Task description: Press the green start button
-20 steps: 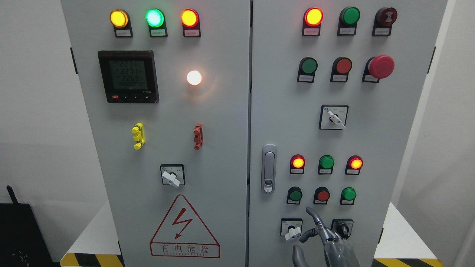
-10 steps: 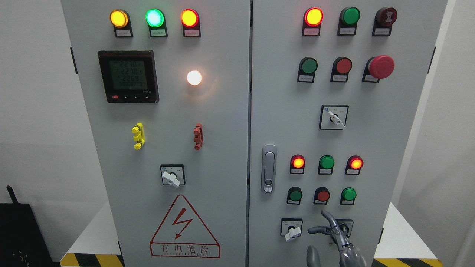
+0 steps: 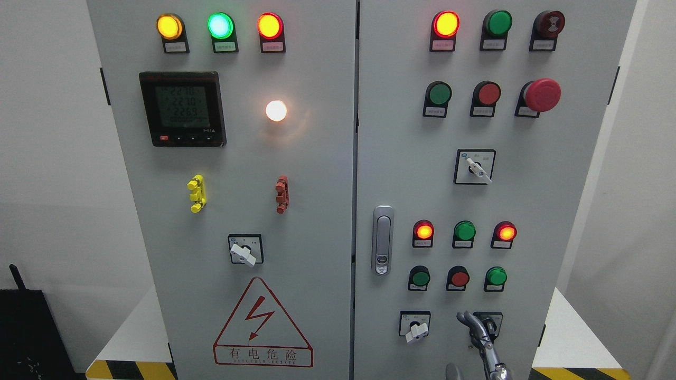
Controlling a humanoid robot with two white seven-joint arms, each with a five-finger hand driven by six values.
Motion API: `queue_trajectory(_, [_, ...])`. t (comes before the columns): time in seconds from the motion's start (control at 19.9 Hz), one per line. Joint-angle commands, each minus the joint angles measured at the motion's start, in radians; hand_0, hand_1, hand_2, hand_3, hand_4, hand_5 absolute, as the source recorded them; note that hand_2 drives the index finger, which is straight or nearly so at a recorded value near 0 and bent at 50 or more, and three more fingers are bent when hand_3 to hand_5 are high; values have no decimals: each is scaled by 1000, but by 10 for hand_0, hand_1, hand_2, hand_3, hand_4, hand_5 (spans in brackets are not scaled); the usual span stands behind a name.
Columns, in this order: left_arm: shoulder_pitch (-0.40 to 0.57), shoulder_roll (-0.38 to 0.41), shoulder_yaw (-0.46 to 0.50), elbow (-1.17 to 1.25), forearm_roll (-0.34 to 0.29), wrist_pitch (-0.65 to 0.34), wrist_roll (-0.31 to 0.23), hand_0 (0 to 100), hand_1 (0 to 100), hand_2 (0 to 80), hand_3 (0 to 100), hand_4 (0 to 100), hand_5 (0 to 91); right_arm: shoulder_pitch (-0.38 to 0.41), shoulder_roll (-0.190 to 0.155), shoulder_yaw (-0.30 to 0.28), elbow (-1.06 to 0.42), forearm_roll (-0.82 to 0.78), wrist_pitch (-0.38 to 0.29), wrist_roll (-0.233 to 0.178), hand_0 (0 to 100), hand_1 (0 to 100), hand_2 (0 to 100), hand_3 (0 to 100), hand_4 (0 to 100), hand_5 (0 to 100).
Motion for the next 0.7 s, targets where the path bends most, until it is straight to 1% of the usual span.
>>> queue_trajectory(0.0, [0, 0, 0, 0, 0, 0, 0, 120, 556, 0, 0, 0, 0, 21, -2, 52, -27, -98, 1, 23, 338, 145, 0, 0, 0, 0])
queue_trajectory(0.25, [0, 0, 0, 0, 0, 0, 0, 120, 556, 0, 0, 0, 0, 22, -4, 55, -27, -129, 23, 25, 282, 138, 0, 0, 0, 0])
queue_trajectory(0.65, [0, 0, 0, 0, 0, 0, 0, 120, 556, 0, 0, 0, 0, 15, -5, 54, -27, -131, 38, 25, 249, 139, 0, 0, 0, 0])
